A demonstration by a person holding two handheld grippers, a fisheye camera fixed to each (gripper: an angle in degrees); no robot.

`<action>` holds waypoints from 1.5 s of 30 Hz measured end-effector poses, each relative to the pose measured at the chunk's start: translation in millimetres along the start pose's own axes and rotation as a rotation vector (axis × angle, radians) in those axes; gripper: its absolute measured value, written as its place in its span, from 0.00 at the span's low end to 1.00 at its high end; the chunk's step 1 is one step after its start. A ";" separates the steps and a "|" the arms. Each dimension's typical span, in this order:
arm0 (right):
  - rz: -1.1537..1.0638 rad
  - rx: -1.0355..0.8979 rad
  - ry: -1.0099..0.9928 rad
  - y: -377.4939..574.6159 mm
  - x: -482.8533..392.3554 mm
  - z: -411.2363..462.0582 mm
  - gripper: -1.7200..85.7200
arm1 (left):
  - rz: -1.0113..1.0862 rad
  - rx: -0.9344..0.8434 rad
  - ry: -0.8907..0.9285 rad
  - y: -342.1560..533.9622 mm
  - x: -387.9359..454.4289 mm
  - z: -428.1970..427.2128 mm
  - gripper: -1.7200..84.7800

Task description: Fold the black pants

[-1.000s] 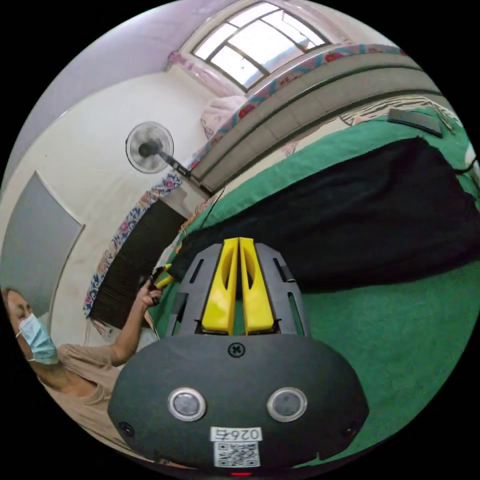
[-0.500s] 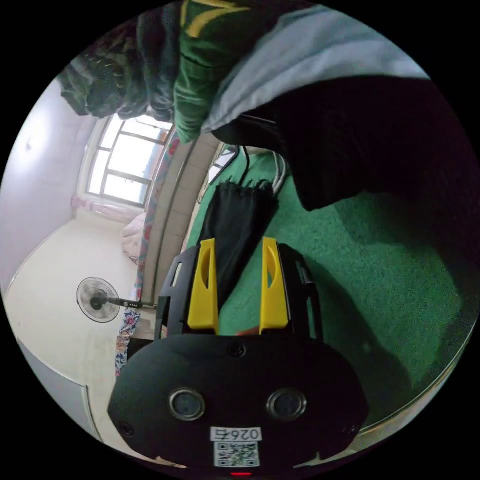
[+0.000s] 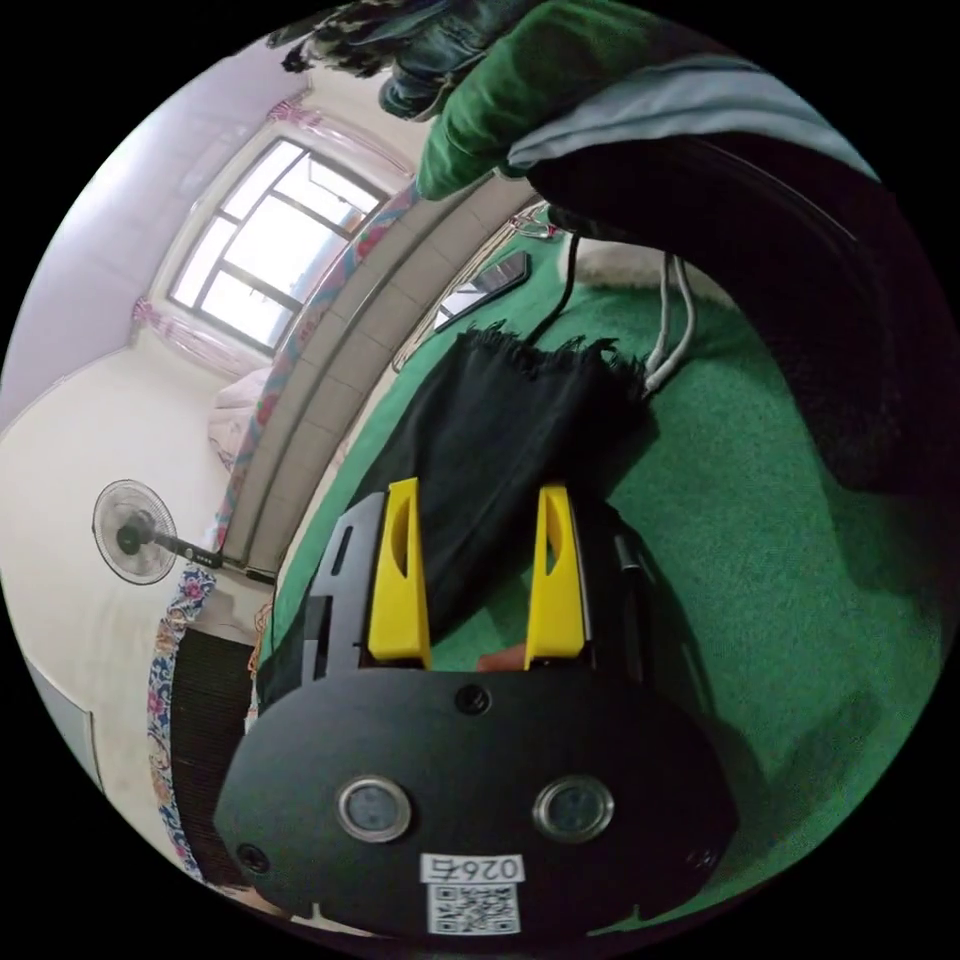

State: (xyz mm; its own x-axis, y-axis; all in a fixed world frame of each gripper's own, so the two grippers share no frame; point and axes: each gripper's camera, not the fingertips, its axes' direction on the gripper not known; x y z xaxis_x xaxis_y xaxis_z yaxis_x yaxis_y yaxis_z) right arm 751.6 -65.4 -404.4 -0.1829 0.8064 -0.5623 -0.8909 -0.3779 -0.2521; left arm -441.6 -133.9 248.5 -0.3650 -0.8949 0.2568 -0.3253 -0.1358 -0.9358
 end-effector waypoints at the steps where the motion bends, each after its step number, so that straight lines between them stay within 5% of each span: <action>1: 0.032 0.002 -0.032 -7.1 9.2 -4.8 0.13 | -0.013 -0.006 0.017 0.0 -2.5 0.1 0.11; 6: 0.214 -0.051 -0.319 -29.7 60.6 -14.8 0.02 | -0.043 -0.044 0.034 4.2 -5.8 3.7 0.09; 16: 0.285 -0.082 -0.306 -47.0 84.9 -103.2 0.01 | -0.013 -0.056 -0.026 55.8 18.9 -10.9 0.09; 20: 0.399 -0.092 -0.350 -49.8 109.2 -106.1 0.01 | -0.164 0.043 -0.096 84.4 4.4 -14.9 0.12; 23: 0.388 -0.090 -0.347 -61.8 113.9 -113.6 0.03 | -0.277 0.164 0.131 111.8 -15.2 -23.0 0.14; 25: 0.385 -0.071 -0.353 -70.5 118.2 -120.5 0.05 | -0.294 0.277 0.128 128.5 -11.7 -30.9 0.14; 30: 0.363 -0.064 -0.344 -83.8 120.1 -127.3 0.08 | 0.019 0.404 -0.051 170.0 64.8 -11.5 0.11; 34: 0.332 -0.075 -0.319 -93.7 119.9 -131.9 0.09 | 0.389 0.334 -0.216 193.2 149.2 63.5 0.14; 36: 0.317 -0.086 -0.311 -97.9 119.7 -133.1 0.09 | 0.528 0.146 -0.201 202.6 194.9 137.5 0.16; 39: 0.319 -0.103 -0.332 -102.3 125.4 -136.7 0.09 | 0.514 0.092 -0.201 224.6 221.8 177.7 0.06; 45: 0.349 -0.140 -0.382 -111.6 136.1 -133.9 0.07 | 0.289 0.421 -0.297 258.7 174.2 127.6 0.01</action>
State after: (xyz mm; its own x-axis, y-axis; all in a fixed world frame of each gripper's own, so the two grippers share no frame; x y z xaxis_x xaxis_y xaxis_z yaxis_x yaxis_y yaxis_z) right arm 881.8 25.6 -558.3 -0.6197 0.7203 -0.3116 -0.6911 -0.6890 -0.2184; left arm -478.0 -379.2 20.3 -0.1075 -0.9932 -0.0451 0.1478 0.0289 -0.9886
